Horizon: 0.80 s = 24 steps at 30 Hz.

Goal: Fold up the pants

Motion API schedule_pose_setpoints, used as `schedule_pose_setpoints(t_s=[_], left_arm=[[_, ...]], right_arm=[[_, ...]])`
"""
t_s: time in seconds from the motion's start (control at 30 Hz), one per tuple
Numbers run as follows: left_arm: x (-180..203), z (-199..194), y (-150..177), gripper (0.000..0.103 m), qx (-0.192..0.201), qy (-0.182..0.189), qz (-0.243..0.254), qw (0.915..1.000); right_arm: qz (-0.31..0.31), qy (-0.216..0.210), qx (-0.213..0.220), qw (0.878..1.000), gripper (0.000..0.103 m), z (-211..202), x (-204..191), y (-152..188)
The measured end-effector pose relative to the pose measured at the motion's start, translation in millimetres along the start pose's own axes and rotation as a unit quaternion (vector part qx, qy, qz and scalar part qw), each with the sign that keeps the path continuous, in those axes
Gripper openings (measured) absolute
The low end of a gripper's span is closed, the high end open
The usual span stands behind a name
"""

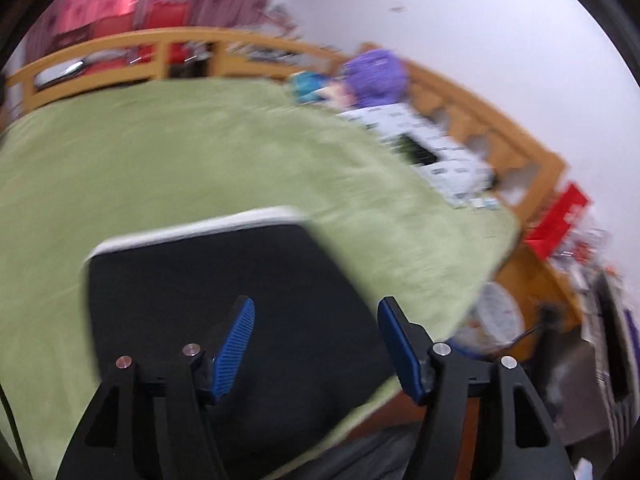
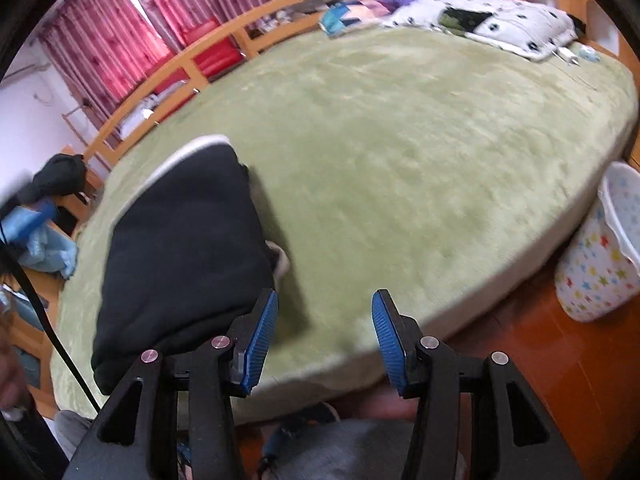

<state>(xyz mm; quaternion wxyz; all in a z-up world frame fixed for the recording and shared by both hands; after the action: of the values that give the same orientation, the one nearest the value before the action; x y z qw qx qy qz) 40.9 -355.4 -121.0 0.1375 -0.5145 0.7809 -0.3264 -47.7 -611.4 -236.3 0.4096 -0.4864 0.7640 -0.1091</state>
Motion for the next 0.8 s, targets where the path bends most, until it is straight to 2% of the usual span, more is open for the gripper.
schedule_pose_setpoints(t_s=[0.07,0.13,0.23,0.27,0.33,0.37,0.43,0.57,0.67,0.8], left_arm=[[-39.4,14.7,16.3,0.063,-0.027,-0.055,-0.018,0.9979],[-74.3,25.9,32.9,0.063,-0.048,-0.112,-0.033,0.9920],[-108.3,37.6,68.9,0.063,-0.079,-0.140,-0.051,0.9857],[-116.7,46.6,87.8,0.063,-0.106,-0.146,-0.057,0.9819],[-118.7,60.5,111.1,0.067,-0.132,-0.137,-0.062,0.9798],[-120.1,61.2,120.3,0.072,-0.124,-0.135,-0.069,0.9806],[-121.2,58.6,124.5,0.074,-0.119,-0.124,-0.084,0.9815],[-128.5,57.6,118.8,0.075,-0.144,-0.096,-0.105,0.9793],[-138.9,61.7,109.7,0.074,-0.142,-0.106,-0.102,0.9789],[-147.4,67.4,92.6,0.074,-0.133,-0.104,-0.105,0.9800]], right_arm=[[-0.010,-0.023,0.008,1.000,0.053,12.4,-13.9,-10.1],[-0.022,-0.042,0.010,0.999,0.053,28.5,-27.4,-15.7],[-0.047,-0.031,-0.026,0.998,0.052,61.4,-35.2,-3.2],[-0.055,-0.015,-0.042,0.997,0.052,73.8,-32.3,6.1],[-0.054,-0.004,-0.049,0.997,0.053,81.9,-28.2,15.4],[-0.052,-0.009,-0.048,0.997,0.054,80.1,-28.4,15.7],[-0.052,-0.009,-0.066,0.996,0.056,77.3,-27.9,13.5],[-0.072,-0.007,-0.058,0.996,0.057,68.0,-38.5,-10.4],[-0.106,0.000,-0.063,0.992,0.063,78.5,-51.8,-25.7],[-0.127,-0.002,-0.097,0.987,0.064,108.0,-59.2,-37.1]])
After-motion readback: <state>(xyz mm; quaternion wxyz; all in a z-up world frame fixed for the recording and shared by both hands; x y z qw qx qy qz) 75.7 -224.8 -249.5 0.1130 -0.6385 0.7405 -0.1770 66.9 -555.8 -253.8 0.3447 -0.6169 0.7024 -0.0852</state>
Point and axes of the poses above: each gripper's, at about its wrist camera, not at the fingertips, and z roughly the way its jaws point, x to its right, y to its underside, the point moved 10 cm from there along z, roughly the way its jaws point, and after that the axes turned 12 degrees about -y, right-handed, at the moved point
